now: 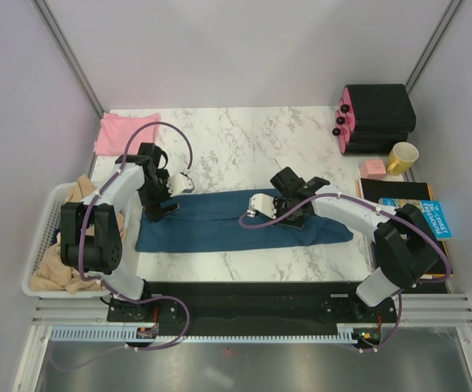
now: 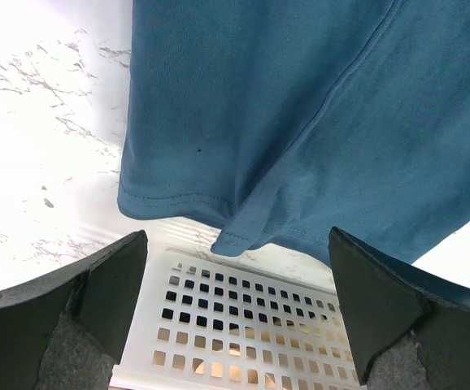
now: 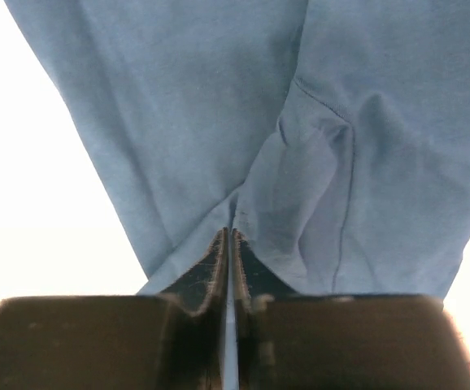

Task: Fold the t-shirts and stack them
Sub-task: Fold the tshirt

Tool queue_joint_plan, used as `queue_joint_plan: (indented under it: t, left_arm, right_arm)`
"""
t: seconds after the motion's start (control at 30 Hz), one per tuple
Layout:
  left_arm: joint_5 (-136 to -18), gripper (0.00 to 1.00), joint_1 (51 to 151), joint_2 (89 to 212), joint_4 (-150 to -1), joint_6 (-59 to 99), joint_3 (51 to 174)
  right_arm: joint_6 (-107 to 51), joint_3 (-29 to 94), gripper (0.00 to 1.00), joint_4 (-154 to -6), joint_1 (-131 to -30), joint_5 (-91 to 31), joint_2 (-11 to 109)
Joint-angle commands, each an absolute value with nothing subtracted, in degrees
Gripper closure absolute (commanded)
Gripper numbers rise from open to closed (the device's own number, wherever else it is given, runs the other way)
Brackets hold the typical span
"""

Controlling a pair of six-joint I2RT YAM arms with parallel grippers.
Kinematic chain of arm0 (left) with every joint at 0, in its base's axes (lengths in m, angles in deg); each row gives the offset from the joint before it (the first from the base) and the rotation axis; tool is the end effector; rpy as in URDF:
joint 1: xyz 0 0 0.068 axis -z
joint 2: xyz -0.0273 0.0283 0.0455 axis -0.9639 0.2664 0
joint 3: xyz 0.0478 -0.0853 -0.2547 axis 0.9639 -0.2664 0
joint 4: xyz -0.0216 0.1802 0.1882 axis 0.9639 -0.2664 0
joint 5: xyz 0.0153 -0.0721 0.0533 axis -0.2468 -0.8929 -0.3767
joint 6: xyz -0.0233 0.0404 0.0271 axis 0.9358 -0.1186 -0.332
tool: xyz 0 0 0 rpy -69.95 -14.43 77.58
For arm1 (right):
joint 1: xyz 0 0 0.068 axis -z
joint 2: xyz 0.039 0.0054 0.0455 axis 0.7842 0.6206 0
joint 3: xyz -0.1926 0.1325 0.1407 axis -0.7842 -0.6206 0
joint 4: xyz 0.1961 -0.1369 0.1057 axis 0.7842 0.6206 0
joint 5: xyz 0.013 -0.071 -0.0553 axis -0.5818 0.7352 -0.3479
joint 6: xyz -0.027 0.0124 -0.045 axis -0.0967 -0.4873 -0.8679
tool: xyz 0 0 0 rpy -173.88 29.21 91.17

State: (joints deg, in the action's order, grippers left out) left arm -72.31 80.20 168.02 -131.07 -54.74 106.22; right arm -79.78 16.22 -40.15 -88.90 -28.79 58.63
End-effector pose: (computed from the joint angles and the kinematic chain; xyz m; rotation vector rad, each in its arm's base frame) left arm 0.2963 -0.0315 0.2099 1.6806 2.4511 0.0400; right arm 0.2349 0.1838 0.1971 -1.8722 2.1036 0.1308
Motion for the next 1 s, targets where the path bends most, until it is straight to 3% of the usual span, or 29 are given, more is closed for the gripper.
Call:
queue_joint_plan:
  t: [0.0,0.47,0.97]
  left_arm:
    - [-73.30,0.00,80.53,168.18,-131.17,-53.31,107.94]
    - [-72.51,0.00,80.79,168.71,-131.26,-53.48,108.73]
    - [-71.90,0.00,81.67,168.79,-131.70,-52.87,109.44]
  right_arm:
    - [-81.15,17.09,0.86,-40.75,-88.64,-27.16,57.63]
    - [-92.83,10.66,0.66,-42.34,-88.03,-23.90,53.24]
    - [-97.41,3.37,0.68,-50.15,-87.77,-20.82,53.23]
